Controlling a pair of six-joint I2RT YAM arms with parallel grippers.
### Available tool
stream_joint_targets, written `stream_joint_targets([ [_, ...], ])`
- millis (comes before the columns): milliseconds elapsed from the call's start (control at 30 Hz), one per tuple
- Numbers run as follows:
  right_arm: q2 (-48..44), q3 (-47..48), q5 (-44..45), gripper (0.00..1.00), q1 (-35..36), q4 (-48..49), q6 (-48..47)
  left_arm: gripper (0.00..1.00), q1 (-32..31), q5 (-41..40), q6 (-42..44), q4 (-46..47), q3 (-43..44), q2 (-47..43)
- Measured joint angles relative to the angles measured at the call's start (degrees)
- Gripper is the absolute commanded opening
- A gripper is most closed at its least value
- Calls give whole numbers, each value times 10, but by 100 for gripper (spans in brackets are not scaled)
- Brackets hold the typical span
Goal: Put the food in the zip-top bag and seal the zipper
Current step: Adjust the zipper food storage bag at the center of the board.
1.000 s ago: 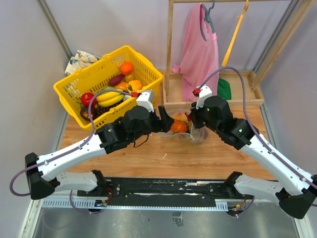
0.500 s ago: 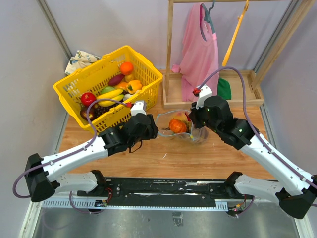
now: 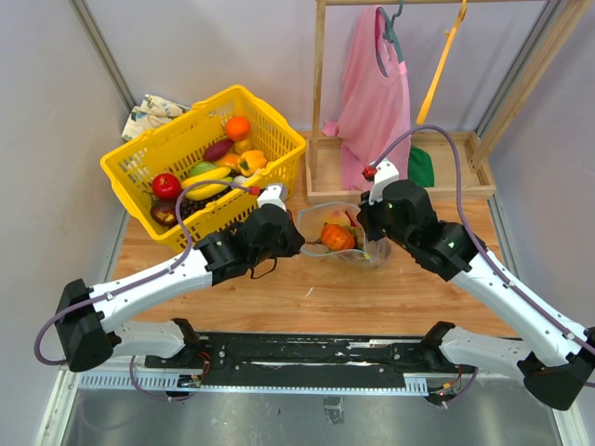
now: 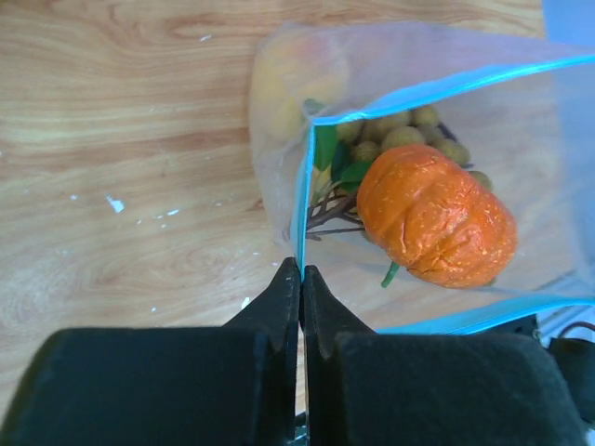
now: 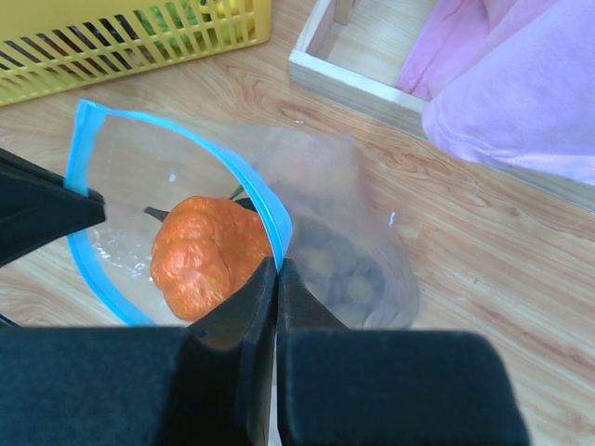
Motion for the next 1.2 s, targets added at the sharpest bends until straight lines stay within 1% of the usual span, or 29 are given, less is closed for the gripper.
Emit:
stream_joint_targets([
  [133,1,4,20,1,-6,-22,-12,0,5,29,14,-12,51,1],
  [267,9,31,26,1,-55,-57,-24,0,18,64,37,-42,129,16],
  [400,27,46,5,1,-88,-86,-29,0,36,101,58,-71,187,43],
  [633,56,68,-59,1,-90,-107,-37,0,49,149,87,-127,214,97],
  [833,56,102,-79,1,-90,-119,-44,0,57,170,104,-163,225,111],
  [1033,54,122,-59,1,-90,-121,-55,0,61,193,117,-176,267,110],
  [1200,50,122,-47,1,-90,-126,-59,0,70,212,118,-166,261,100],
])
